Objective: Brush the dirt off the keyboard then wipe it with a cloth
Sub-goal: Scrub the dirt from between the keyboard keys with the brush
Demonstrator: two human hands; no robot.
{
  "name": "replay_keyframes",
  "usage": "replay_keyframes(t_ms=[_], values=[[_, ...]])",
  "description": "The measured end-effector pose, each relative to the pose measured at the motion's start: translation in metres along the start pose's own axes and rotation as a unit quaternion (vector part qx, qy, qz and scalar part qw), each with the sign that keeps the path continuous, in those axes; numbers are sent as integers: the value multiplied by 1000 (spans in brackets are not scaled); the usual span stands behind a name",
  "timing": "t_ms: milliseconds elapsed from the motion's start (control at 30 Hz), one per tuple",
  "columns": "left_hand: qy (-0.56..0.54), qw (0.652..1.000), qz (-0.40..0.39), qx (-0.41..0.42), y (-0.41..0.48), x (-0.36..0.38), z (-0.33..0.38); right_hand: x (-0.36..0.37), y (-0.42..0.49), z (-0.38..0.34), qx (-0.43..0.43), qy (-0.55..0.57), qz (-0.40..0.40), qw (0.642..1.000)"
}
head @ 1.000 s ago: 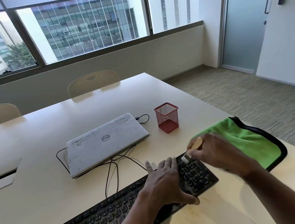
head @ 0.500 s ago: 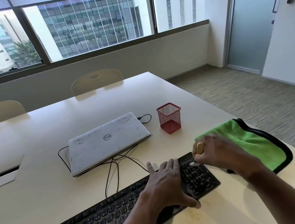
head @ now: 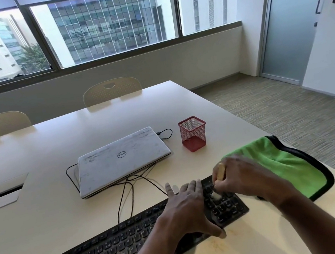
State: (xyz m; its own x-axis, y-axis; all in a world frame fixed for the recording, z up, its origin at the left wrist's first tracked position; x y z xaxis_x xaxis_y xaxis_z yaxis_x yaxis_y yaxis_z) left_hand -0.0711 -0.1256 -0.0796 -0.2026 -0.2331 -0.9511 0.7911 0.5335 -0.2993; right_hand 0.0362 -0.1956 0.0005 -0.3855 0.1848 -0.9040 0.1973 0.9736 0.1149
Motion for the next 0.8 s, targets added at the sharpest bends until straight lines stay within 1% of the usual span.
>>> replay_keyframes(t_ms=[100, 233, 300, 367, 433, 467, 533, 600, 700, 733, 800], values=[[2, 1000, 2, -2, 0, 0, 0, -3, -2, 11, 16, -40, 7, 999], [0, 1000, 0, -3, 2, -1, 1, -8, -1, 3, -14, 29, 9, 999], [-1, 1000, -1, -6, 3, -1, 2, -2, -2, 3, -13, -1, 6, 1000], [-7, 1000, 2, -11, 4, 0, 3, -4, -3, 12, 10, -33, 28, 999], [-13, 1000, 3, -15, 5, 1, 3, -8, -2, 17, 23, -25, 45, 998], [-15, 1000, 2, -17, 5, 1, 3, -9, -1, 17, 15, 3, 42, 999], [-14, 1000, 0, -22, 5, 2, 4, -4, -2, 9, -14, 39, 5, 999], [-14, 1000, 0, -25, 5, 2, 5, 1, -4, 8, -30, 14, -21, 999], [-21, 999, 5, -29, 3, 2, 5, -4, -6, 14, -17, -31, -16, 999], [-22, 999, 5, -29, 3, 2, 5, -6, -6, 13, -22, -32, -17, 999], [-23, 999, 3, -29, 3, 2, 6, -4, -5, 7, -48, 19, -40, 998]])
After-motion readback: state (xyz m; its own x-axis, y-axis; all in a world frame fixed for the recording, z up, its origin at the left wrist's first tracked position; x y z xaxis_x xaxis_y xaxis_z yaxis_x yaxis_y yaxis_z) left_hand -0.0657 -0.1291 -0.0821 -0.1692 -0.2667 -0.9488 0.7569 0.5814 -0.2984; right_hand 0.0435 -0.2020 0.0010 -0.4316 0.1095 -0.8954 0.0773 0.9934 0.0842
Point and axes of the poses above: each hand's wrist, its own y-axis towards the middle knuckle, its own x-axis out of the palm, z = x × y, the point moved 7 cm from there along y, towards the middle knuckle, and after that the axes turned 10 degrees about -x, right-handed, at the moved point
